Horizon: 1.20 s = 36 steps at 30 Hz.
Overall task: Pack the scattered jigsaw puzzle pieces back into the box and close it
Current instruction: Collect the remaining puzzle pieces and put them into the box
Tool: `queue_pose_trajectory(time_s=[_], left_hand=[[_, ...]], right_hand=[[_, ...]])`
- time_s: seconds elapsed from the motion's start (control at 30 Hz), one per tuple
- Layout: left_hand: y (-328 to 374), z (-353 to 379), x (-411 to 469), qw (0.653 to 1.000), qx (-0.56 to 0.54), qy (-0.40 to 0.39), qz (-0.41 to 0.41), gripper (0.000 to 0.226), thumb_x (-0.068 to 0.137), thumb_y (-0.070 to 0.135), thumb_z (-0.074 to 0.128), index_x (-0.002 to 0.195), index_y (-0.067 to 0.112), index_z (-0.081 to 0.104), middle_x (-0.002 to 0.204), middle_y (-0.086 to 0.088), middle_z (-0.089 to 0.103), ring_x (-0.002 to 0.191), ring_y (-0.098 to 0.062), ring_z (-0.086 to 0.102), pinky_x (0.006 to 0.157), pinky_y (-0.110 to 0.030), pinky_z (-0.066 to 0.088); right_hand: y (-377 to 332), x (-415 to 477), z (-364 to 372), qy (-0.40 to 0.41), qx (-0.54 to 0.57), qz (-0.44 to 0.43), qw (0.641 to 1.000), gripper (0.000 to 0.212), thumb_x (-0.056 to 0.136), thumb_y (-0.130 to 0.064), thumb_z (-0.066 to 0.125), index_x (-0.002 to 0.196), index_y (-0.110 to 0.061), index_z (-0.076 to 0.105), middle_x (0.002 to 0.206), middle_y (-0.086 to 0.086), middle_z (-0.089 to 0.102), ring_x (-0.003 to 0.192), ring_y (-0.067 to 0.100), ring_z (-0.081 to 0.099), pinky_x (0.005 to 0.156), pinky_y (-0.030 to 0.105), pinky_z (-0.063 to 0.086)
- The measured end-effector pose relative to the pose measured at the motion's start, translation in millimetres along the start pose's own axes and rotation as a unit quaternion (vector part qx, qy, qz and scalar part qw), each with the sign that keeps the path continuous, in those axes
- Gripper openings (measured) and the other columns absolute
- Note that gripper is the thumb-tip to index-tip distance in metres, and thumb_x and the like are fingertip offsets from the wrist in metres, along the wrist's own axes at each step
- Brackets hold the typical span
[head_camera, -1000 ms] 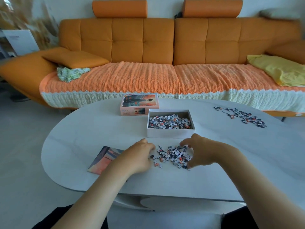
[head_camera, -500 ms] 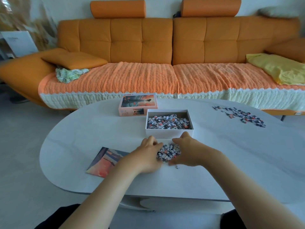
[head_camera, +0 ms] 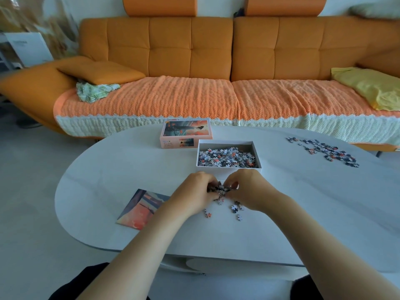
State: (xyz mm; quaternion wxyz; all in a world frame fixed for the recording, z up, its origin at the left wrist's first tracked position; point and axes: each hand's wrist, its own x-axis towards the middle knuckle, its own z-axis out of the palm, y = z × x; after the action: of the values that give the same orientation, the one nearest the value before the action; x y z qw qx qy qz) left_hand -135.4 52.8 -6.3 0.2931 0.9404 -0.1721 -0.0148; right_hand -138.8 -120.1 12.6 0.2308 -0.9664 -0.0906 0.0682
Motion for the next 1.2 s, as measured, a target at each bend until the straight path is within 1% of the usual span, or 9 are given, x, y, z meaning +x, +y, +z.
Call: queue_pose_trajectory(time_s=[0.17,0.33,0.43,0.67,0.83,0.93,1.0,1.1,1.2], left_hand=[[1.7,-11.0,9.9,0.999,-0.046,-0.002,0.002,0.012,0.086,0.025,0.071,0.098,0.024,0.069,0.085,0.011,0.062,0.079,-0.008,0.060,0.061,-0.016,0.040],[8.5,-27.1,37.1,0.994,-0.086,0.061,0.031,0.008,0.087,0.028,0.071,0.094,0.024,0.070,0.088,0.009,0.067,0.082,-0.008,0.060,0.071,-0.025,0.046],[10.8,-29.3,56.6,0.991,-0.082,0.097,0.046,0.015,0.088,0.024,0.069,0.102,0.019,0.072,0.094,0.005,0.069,0.086,-0.010,0.061,0.073,-0.027,0.047],[1.0,-11.0,77.1,0.995,0.013,0.078,0.054,0.029,0.098,0.020,0.054,0.123,0.013,0.064,0.115,-0.008,0.060,0.107,-0.025,0.055,0.089,-0.034,0.045],[-2.2,-9.0,77.8,0.992,0.067,0.084,0.062,0.033,0.102,0.022,0.045,0.130,0.016,0.061,0.122,-0.005,0.057,0.114,-0.026,0.049,0.095,-0.037,0.041],[-3.6,-4.1,75.1,0.980,0.187,0.052,0.042,0.041,0.103,0.026,0.036,0.142,0.019,0.046,0.134,-0.001,0.047,0.122,-0.027,0.038,0.102,-0.039,0.030],[-4.8,-0.6,72.5,0.979,0.196,0.044,0.028,0.044,0.102,0.026,0.034,0.145,0.017,0.040,0.136,-0.001,0.042,0.124,-0.026,0.033,0.103,-0.040,0.027],[-5.3,0.1,68.0,0.980,0.146,0.110,0.077,0.039,0.099,0.019,0.044,0.138,0.016,0.051,0.127,-0.001,0.050,0.118,-0.027,0.041,0.098,-0.041,0.033],[-0.5,-4.0,57.7,0.969,0.083,0.174,0.152,0.028,0.091,0.005,0.052,0.110,0.015,0.069,0.104,0.001,0.057,0.096,-0.021,0.051,0.082,-0.035,0.042]], right_hand=[[-2.3,5.4,-20.1,0.006,0.025,-0.004,1.000,0.014,0.084,-0.024,0.070,0.098,-0.028,0.073,0.089,-0.006,0.069,0.054,0.007,0.058,0.053,0.016,0.046],[-1.9,20.9,-37.7,0.118,0.046,-0.038,0.991,0.010,0.085,-0.022,0.069,0.093,-0.025,0.073,0.083,-0.007,0.064,0.055,0.001,0.052,0.062,0.022,0.047],[3.6,39.8,-38.3,0.177,0.041,-0.049,0.982,0.013,0.087,-0.020,0.067,0.096,-0.025,0.073,0.076,-0.009,0.055,0.063,0.006,0.050,0.057,0.019,0.039],[27.5,60.3,-21.7,0.137,-0.074,-0.017,0.988,0.024,0.098,-0.034,0.046,0.109,-0.027,0.066,0.106,0.004,0.057,0.097,0.025,0.053,0.079,0.041,0.050],[24.5,54.8,-26.2,0.218,-0.058,-0.053,0.973,0.019,0.094,-0.025,0.056,0.095,-0.023,0.075,0.098,-0.002,0.062,0.089,0.023,0.057,0.072,0.038,0.051],[19.1,50.9,-20.8,0.217,-0.042,-0.039,0.974,0.016,0.089,-0.026,0.060,0.089,-0.029,0.075,0.094,-0.007,0.064,0.085,0.019,0.058,0.069,0.034,0.051],[18.1,49.6,-16.2,0.209,-0.073,-0.040,0.974,0.018,0.088,-0.026,0.057,0.083,-0.023,0.073,0.087,-0.003,0.065,0.081,0.022,0.060,0.066,0.035,0.053],[19.0,46.2,-15.8,0.212,-0.094,-0.043,0.972,0.018,0.088,-0.027,0.057,0.080,-0.021,0.073,0.085,-0.002,0.065,0.079,0.021,0.058,0.064,0.035,0.051],[23.4,40.5,-20.0,0.241,-0.048,-0.061,0.967,0.015,0.085,-0.022,0.062,0.081,-0.030,0.075,0.089,-0.008,0.064,0.079,0.018,0.058,0.064,0.032,0.050]])
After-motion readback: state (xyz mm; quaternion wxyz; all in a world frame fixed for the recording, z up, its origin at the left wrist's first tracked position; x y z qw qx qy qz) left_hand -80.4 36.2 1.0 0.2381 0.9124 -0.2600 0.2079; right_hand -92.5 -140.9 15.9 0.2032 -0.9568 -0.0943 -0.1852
